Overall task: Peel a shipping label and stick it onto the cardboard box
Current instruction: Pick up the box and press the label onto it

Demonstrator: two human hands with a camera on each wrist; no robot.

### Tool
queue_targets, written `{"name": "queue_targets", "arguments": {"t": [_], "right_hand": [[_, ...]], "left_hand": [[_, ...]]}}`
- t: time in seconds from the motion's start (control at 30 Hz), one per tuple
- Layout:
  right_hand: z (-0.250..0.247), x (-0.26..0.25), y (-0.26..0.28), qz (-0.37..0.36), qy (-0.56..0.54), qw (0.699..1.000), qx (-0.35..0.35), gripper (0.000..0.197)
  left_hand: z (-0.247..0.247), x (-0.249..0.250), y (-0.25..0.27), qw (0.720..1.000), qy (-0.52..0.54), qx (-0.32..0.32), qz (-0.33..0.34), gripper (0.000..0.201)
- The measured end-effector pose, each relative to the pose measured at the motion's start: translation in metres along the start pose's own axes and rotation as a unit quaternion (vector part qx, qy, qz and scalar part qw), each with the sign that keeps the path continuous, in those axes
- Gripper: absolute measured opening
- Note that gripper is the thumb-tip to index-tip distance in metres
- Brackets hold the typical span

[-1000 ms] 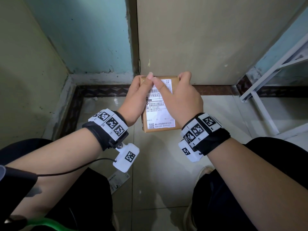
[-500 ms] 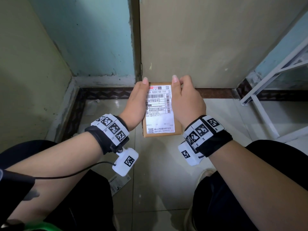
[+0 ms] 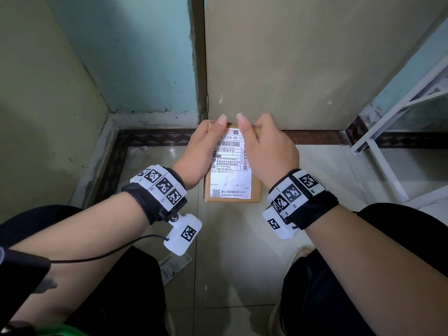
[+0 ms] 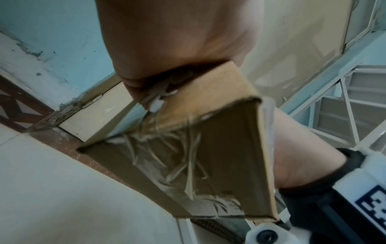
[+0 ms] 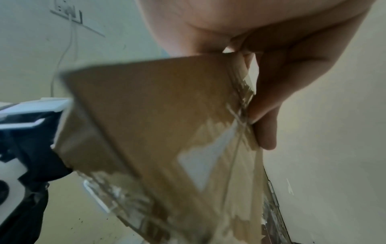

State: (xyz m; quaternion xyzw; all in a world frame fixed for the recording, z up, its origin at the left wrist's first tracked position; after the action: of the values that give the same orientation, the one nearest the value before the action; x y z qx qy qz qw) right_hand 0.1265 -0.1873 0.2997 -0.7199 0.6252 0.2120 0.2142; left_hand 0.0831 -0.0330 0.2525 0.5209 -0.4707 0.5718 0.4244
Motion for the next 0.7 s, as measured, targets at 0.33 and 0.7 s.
{"name": "queue_targets", "arguments": {"t": [0.33, 0.7], "right_hand": [[0.003, -0.014, 0.016, 0.014, -0.053, 0.998, -0.043, 0.064], [0.044, -0.017, 0.020, 0.089, -0.322, 0.906, -0.258, 0.042]], "left_hand": [[-0.019, 0.005, 0.018, 0.998, 0.014, 0.057, 0.000, 0.084], [-0.043, 0.005, 0.017, 0.989, 0.082, 0.115, -0.049, 0.092]]}}
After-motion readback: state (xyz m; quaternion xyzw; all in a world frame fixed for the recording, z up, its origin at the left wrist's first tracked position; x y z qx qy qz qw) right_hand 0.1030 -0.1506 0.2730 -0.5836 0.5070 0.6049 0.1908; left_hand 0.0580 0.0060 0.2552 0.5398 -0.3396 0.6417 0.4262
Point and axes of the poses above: each hand's wrist, its own y-axis away from the middle knuckle, its own z-axis out of the palm, x = y × z, the point moved 7 cm from there along -y, towards the middle knuckle, and after that the axes turned 8 degrees about z, right-handed, at the moved point
